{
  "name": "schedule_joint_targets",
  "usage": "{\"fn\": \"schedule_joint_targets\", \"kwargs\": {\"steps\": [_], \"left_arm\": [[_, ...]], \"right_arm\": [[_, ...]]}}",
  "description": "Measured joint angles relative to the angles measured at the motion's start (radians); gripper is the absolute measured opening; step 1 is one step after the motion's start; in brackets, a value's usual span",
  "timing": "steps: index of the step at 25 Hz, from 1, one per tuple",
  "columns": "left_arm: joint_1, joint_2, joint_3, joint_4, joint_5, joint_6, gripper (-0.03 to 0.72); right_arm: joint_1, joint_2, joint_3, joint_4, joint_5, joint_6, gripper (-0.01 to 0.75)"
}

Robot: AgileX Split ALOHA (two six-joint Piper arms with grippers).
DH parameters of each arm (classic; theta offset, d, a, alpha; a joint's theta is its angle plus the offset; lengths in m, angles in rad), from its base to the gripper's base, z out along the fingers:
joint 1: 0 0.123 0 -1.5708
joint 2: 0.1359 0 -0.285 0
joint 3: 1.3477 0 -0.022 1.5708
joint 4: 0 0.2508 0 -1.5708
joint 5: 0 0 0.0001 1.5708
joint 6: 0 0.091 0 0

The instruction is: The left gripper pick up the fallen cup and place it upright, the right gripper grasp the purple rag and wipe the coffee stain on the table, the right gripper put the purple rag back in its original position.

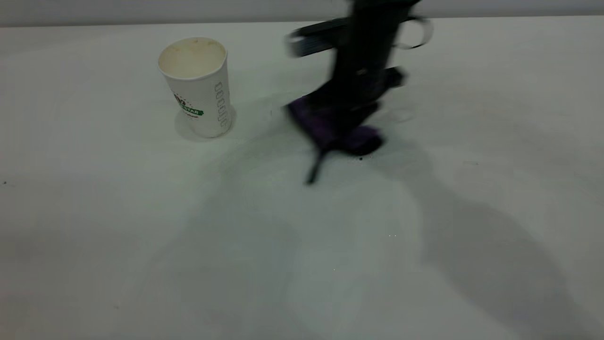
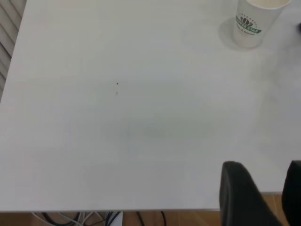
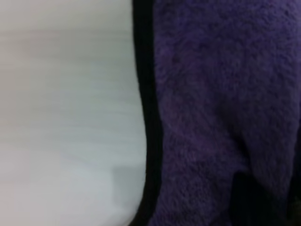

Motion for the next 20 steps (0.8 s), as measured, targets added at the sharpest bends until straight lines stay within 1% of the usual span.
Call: {"fn": "schedule_joint_targets", "kwargs": {"steps": [2,5,7,9,11,13,15,17,18,20], "left_arm": [[0.0,0.0,0.0,0.0,0.0,0.0,0.291],[0.0,0.0,0.0,0.0,0.0,0.0,0.29],[0.0,0.0,0.0,0.0,0.0,0.0,0.29],[0.0,0.0,0.0,0.0,0.0,0.0,0.29],[0.0,0.0,0.0,0.0,0.0,0.0,0.29],[0.0,0.0,0.0,0.0,0.0,0.0,0.29],[0.0,0.0,0.0,0.0,0.0,0.0,0.29],[0.0,0.0,0.0,0.0,0.0,0.0,0.29],[0.0,0.0,0.0,0.0,0.0,0.0,0.29],[0.0,0.0,0.0,0.0,0.0,0.0,0.29]], "right_arm": [[-0.079,-0.001,-0.002,-0.034,0.078,0.057,0.071],[-0.189,-0.002,-0.003,-0.062,0.196,0.083,0.085],[-0.258,-0.002,-0.003,-0.065,0.249,0.082,0.111],[-0.309,-0.001,-0.003,-0.061,0.272,0.064,0.153],[-0.341,-0.001,-0.008,-0.057,0.291,0.038,0.247],[-0.357,-0.003,-0.022,-0.063,0.313,0.014,0.377],[-0.359,-0.02,-0.04,-0.091,0.339,0.0,0.542],[-0.36,-0.068,-0.073,-0.103,0.376,-0.008,0.672],[-0.361,-0.096,-0.088,-0.103,0.402,-0.011,0.697],[-0.361,-0.175,-0.124,-0.103,0.456,-0.012,0.718]]}}
